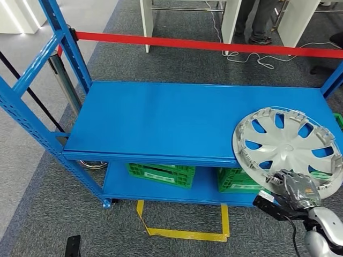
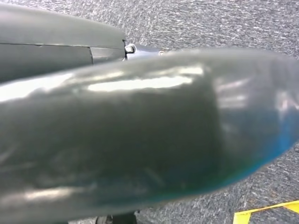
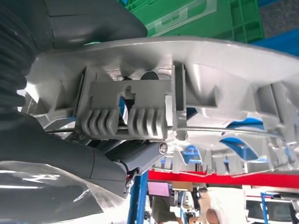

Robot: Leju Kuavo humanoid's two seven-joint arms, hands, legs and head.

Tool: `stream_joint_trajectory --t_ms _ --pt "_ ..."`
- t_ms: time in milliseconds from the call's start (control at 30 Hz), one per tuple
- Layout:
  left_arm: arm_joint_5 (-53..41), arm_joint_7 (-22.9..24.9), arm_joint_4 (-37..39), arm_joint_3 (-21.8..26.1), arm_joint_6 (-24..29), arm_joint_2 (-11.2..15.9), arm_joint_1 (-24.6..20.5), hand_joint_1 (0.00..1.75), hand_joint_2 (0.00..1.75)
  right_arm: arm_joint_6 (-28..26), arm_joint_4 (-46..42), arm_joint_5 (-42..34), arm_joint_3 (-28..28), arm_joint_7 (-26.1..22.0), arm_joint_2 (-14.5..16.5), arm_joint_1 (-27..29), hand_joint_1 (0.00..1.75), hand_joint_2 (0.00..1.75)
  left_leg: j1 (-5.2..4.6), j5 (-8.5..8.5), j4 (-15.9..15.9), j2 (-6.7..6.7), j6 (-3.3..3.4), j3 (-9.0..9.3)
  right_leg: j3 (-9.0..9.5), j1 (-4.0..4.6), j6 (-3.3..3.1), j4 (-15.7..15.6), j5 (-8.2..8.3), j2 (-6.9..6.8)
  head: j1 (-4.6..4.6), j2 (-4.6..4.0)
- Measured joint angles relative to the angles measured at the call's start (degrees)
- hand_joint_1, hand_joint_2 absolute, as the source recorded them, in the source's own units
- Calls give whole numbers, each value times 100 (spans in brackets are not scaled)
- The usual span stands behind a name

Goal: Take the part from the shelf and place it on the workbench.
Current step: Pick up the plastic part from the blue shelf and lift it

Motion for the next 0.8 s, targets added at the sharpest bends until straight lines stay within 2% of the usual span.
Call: stream_joint_trajectory --t_ms 33,100,133,167,200,233,300,333,367,467,500,533,633,667,700,733,767,800 --pt "-2 -1 0 7 2 2 -4 0 0 -31 -90 -32 -5 -28 0 41 175 175 4 -134 209 0 -32 -88 9 -15 -28 -12 4 -7 -9 0" --pt "-3 -4 0 26 3 -2 -5 0 0 -80 -267 -78 -15 -69 0 136 175 175 16 -499 956 2 -75 -436 13 -18 -66 -12 -4 -16 -25 -1" --pt "-2 -5 0 36 3 -6 -2 0 0 -98 -354 -93 -22 -85 0 193 175 175 20 -624 1318 2 -86 -616 15 -15 -73 -11 -9 -18 -24 -1" --pt "-1 -8 0 47 4 -9 2 0 0 -117 -441 -101 -31 -100 0 252 175 175 22 -644 1527 2 -89 -729 18 -12 -78 -9 -14 -18 -23 -1" --pt "1 -12 0 60 4 -10 5 0 0 -137 -533 -102 -39 -111 0 310 175 175 21 -537 1503 2 -82 -738 26 -9 -80 -8 -19 -14 -24 -1" --pt "3 -18 0 78 5 -10 4 0 0 -169 -643 -80 -45 -118 0 370 175 175 19 -325 1241 2 -64 -640 40 -7 -78 -7 -27 -10 -24 -1" --pt "7 -28 0 119 7 -7 -3 0 0 -278 -895 73 -54 -84 0 500 175 175 0 109 456 4 1 -320 62 5 -59 0 -48 -4 -23 -1" --pt "9 -33 0 139 8 -6 -6 0 0 -348 -1026 210 -56 -40 -1 568 175 175 -12 218 147 4 31 -197 57 13 -40 8 -56 -4 -23 -1" --pt "10 -37 0 156 8 -7 -6 0 0 -419 -1152 369 -57 18 -2 633 175 175 -25 246 -15 3 54 -141 42 18 -15 14 -59 -4 -19 -1" --pt "10 -53 0 199 7 -19 18 0 0 -593 -1547 820 -76 200 -27 805 175 175 -33 239 -113 -5 114 -133 1 3 80 22 -71 -9 -16 -1" --pt "10 -58 0 214 7 -25 26 0 0 -640 -1687 942 -91 255 -49 857 175 175 -24 254 -139 -5 145 -125 -39 -5 112 93 -134 -8 -13 -1" --pt "9 -61 0 231 7 -31 29 0 0 -678 -1820 1046 -107 303 -74 903 175 175 -12 269 -165 -5 176 -117 -128 -10 140 268 -251 -4 -4 -1" --pt "8 -66 0 273 8 -45 31 0 0 -730 -2104 1296 -134 409 -121 1029 175 175 -5 271 -175 -1 215 -119 -651 -25 202 1342 -755 0 11 -1" --pt "8 -66 0 283 8 -51 34 0 0 -735 -2179 1382 -138 443 -132 1077 175 175 -4 267 -173 -1 216 -119 -779 -32 222 1591 -807 0 11 -1" --pt "8 -66 0 293 8 -56 35 0 0 -739 -2248 1461 -140 471 -148 1116 175 175 0 262 -169 -3 215 -117 -806 -43 240 1623 -744 -1 12 -1" --pt "8 -67 0 305 8 -61 35 0 0 -741 -2322 1535 -144 499 -171 1146 175 175 6 253 -161 -5 205 -114 -725 -59 256 1436 -581 -2 12 -1" --pt "8 -69 0 317 8 -63 34 0 0 -743 -2396 1594 -149 526 -197 1164 175 175 15 237 -145 -8 184 -110 -553 -82 273 1067 -361 -3 12 -1" --pt "8 -72 0 328 8 -61 32 0 0 -743 -2458 1632 -152 545 -218 1172 175 175 12 214 -121 -13 151 -113 -360 -91 287 686 -212 0 15 -1"
